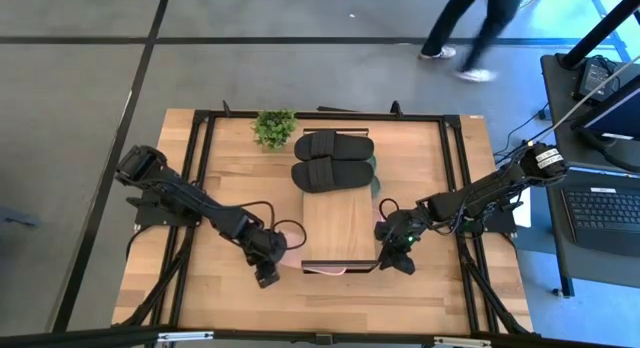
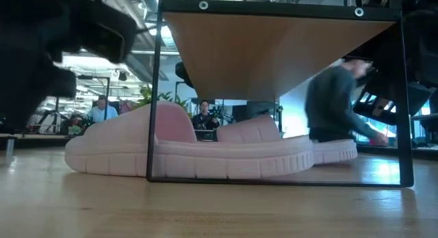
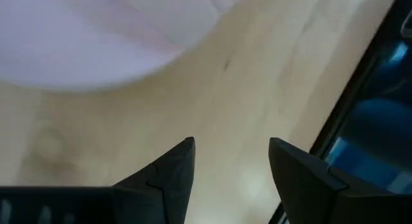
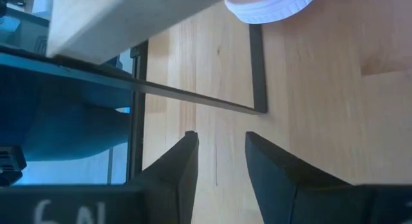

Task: Pick and place slides into the shelf
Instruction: Put the pink slide under the shelf

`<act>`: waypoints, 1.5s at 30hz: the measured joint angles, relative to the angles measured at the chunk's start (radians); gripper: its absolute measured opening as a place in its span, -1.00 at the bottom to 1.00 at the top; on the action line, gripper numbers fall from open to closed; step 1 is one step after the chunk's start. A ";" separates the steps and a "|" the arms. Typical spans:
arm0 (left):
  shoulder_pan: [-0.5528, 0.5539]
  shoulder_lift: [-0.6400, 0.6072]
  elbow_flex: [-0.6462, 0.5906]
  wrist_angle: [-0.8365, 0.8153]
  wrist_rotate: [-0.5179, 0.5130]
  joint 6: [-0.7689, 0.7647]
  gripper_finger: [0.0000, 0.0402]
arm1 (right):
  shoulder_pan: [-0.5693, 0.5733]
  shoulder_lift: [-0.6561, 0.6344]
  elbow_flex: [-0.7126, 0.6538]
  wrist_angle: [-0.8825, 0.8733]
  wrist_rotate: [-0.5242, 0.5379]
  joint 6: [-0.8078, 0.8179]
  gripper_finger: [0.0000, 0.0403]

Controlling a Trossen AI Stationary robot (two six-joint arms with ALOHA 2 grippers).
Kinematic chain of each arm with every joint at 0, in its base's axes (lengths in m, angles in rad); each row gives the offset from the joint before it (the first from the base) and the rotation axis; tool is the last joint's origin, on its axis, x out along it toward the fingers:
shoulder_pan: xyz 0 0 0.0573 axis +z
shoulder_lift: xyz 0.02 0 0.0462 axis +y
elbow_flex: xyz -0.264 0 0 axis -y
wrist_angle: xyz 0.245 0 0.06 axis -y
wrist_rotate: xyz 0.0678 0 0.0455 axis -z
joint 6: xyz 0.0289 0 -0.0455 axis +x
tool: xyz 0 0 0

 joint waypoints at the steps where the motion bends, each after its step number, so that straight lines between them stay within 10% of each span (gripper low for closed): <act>1: -0.002 -0.010 0.009 -0.035 -0.003 0.013 -0.06 | 0.000 0.000 0.000 0.000 0.000 0.000 -0.36; 13: 0.008 -0.037 0.135 -0.526 -0.443 0.274 -0.06 | -0.002 0.000 0.000 0.001 0.010 -0.006 -0.36; 25: 0.010 0.124 0.132 -0.434 -0.406 0.582 -0.06 | -0.002 0.000 0.000 0.008 0.026 -0.003 -0.36; 45: 0.022 0.144 0.132 -0.168 -0.399 0.457 -0.06 | -0.002 0.000 0.000 0.008 0.027 0.002 -0.36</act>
